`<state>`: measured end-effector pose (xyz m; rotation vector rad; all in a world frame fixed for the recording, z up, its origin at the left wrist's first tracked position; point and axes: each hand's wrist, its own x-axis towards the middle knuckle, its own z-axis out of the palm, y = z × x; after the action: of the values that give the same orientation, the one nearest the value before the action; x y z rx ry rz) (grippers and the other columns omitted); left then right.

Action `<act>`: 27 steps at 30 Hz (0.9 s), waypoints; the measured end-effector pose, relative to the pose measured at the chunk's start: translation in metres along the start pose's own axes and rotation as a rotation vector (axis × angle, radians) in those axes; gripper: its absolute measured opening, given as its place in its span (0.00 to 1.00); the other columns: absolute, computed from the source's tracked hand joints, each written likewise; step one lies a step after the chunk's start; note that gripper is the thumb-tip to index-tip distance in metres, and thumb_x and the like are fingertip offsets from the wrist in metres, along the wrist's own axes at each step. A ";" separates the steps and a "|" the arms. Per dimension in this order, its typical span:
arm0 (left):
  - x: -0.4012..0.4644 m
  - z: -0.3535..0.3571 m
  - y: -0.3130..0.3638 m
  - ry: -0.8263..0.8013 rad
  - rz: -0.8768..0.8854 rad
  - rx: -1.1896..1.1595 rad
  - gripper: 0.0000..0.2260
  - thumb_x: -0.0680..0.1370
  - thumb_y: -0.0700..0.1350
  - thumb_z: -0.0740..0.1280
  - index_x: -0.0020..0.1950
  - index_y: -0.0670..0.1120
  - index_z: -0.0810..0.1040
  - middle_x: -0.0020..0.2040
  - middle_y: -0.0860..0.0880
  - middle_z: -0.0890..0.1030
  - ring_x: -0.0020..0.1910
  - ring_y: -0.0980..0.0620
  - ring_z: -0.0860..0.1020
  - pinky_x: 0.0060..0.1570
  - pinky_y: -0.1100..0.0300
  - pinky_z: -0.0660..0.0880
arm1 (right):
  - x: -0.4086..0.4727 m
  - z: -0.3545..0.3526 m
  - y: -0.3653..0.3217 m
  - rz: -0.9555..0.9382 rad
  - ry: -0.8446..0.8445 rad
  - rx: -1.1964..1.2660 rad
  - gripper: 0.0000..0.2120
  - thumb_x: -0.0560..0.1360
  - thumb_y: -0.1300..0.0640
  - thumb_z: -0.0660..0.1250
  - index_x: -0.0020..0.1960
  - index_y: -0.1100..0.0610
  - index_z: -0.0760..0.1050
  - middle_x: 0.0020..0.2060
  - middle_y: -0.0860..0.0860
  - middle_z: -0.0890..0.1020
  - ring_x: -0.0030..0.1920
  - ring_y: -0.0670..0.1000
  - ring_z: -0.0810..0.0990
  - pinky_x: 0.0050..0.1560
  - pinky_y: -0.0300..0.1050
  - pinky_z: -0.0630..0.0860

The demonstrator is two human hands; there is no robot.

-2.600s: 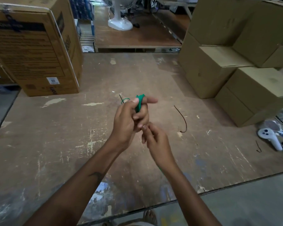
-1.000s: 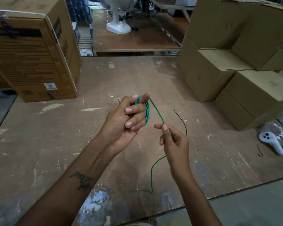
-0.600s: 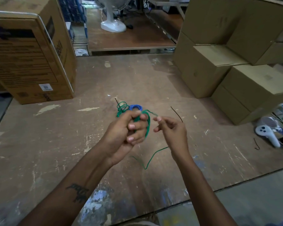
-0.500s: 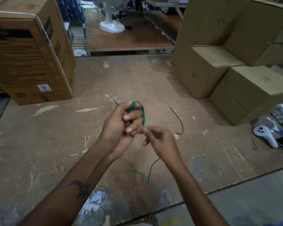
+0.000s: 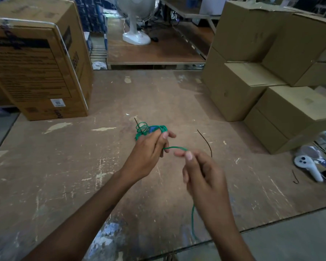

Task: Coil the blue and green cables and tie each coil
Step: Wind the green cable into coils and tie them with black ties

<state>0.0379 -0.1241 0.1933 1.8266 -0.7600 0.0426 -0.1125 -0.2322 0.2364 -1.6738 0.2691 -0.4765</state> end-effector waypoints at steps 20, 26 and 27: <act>0.003 -0.006 0.053 0.207 -0.034 -0.515 0.19 0.90 0.46 0.50 0.61 0.40 0.79 0.37 0.54 0.75 0.33 0.49 0.77 0.41 0.57 0.76 | 0.001 0.037 0.047 -0.105 -0.291 -0.295 0.12 0.88 0.56 0.58 0.64 0.46 0.78 0.32 0.48 0.81 0.29 0.44 0.75 0.36 0.36 0.67; -0.004 -0.010 0.013 0.101 0.038 0.062 0.17 0.89 0.42 0.54 0.42 0.46 0.73 0.40 0.58 0.79 0.63 0.62 0.81 0.48 0.54 0.77 | -0.014 0.004 0.025 0.050 -0.207 -0.187 0.11 0.88 0.48 0.59 0.54 0.42 0.80 0.31 0.45 0.77 0.28 0.42 0.70 0.38 0.46 0.67; -0.007 -0.011 0.011 0.070 0.046 0.113 0.17 0.89 0.42 0.55 0.43 0.50 0.74 0.41 0.63 0.79 0.59 0.68 0.80 0.48 0.61 0.75 | -0.011 -0.004 0.016 0.031 -0.200 -0.226 0.12 0.87 0.48 0.59 0.52 0.43 0.81 0.31 0.45 0.77 0.28 0.42 0.70 0.37 0.45 0.67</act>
<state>0.0302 -0.1131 0.2046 1.9039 -0.7632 0.1815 -0.1227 -0.2337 0.2190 -1.9197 0.2070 -0.2594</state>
